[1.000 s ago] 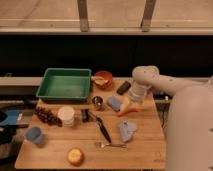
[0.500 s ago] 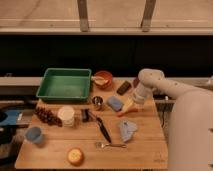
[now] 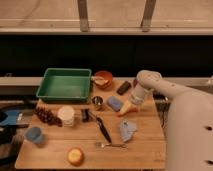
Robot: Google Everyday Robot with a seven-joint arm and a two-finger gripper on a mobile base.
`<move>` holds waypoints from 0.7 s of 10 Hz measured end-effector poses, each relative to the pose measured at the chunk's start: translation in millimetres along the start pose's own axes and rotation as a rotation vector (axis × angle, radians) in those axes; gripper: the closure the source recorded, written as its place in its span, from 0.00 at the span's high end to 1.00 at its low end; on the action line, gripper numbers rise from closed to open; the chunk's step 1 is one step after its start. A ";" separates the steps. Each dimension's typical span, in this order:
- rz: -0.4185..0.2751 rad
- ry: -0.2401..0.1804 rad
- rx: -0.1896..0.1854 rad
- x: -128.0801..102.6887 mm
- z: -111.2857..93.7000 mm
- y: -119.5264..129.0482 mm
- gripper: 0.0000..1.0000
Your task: Place pepper in paper cup
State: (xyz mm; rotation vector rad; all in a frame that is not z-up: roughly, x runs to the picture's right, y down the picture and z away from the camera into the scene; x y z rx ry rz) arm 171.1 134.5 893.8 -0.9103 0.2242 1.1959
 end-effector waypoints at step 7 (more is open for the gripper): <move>-0.011 0.008 0.006 7.9 -1.6 0.4 0.78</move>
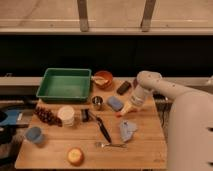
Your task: Place pepper in paper cup
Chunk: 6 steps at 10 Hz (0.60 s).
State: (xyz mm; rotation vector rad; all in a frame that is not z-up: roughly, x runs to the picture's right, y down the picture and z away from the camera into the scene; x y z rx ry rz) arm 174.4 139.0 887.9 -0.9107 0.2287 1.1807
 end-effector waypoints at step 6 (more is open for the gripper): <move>0.000 0.012 -0.001 3.9 -0.6 0.8 0.78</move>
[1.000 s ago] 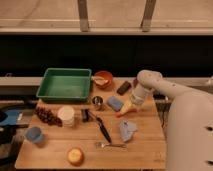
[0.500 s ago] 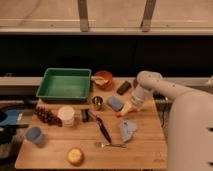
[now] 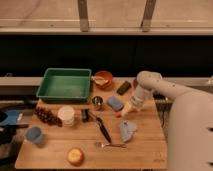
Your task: Place pepper in paper cup
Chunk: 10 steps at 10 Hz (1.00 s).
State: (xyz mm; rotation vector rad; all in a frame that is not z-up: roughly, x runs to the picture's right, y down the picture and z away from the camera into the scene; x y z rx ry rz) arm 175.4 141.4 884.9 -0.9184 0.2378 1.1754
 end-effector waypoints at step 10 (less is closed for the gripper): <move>0.006 -0.003 0.263 -9.4 12.1 10.3 0.78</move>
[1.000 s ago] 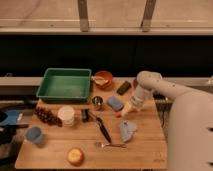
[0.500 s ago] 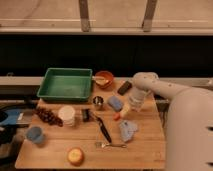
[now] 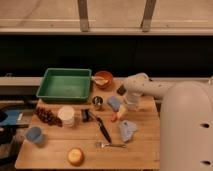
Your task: Place pepper in paper cup
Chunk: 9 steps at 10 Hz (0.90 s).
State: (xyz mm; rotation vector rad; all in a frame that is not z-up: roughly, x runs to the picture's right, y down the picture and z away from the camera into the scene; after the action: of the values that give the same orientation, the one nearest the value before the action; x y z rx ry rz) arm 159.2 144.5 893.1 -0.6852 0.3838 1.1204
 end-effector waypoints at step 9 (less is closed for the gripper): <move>0.094 -0.078 -0.033 -24.4 -33.0 0.6 0.78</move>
State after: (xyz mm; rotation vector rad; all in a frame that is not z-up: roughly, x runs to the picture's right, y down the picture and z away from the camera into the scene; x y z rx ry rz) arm 150.6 105.6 883.3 -0.6552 0.3342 1.2411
